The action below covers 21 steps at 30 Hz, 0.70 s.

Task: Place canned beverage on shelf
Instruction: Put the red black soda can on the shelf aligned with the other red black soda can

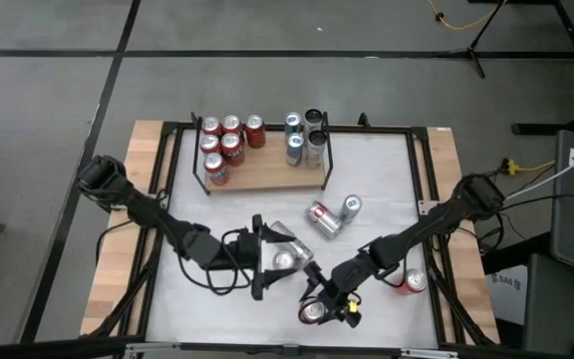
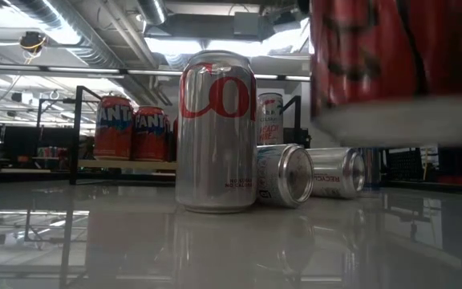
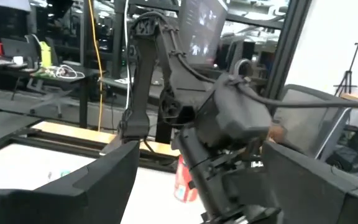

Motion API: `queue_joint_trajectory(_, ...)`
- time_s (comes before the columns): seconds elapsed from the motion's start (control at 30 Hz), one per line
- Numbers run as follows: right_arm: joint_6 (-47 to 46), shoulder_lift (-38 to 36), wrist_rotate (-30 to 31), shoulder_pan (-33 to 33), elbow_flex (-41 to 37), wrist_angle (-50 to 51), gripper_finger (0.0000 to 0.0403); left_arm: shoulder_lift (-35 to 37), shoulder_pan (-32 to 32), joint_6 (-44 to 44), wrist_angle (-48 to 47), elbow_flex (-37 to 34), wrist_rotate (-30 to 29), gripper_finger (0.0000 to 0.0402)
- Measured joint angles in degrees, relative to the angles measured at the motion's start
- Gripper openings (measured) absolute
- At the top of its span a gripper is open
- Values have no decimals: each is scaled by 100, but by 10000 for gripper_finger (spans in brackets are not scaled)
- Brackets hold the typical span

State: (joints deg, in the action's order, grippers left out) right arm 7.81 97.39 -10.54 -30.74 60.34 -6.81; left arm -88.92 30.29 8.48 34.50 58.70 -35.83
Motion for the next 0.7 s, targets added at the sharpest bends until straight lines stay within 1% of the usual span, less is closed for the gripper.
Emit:
queue_joint_trajectory(0.2,2,282,66,0,0,-120,294,0,271,10,-42,2,-527,334)
queue_joint_trajectory(0.3,1,370,66,0,0,-134,294,0,339,11,-45,4,-680,334)
queue_joint_trajectory(0.7,1,407,110,1,0,-72,294,0,340,41,-219,4,-702,334)
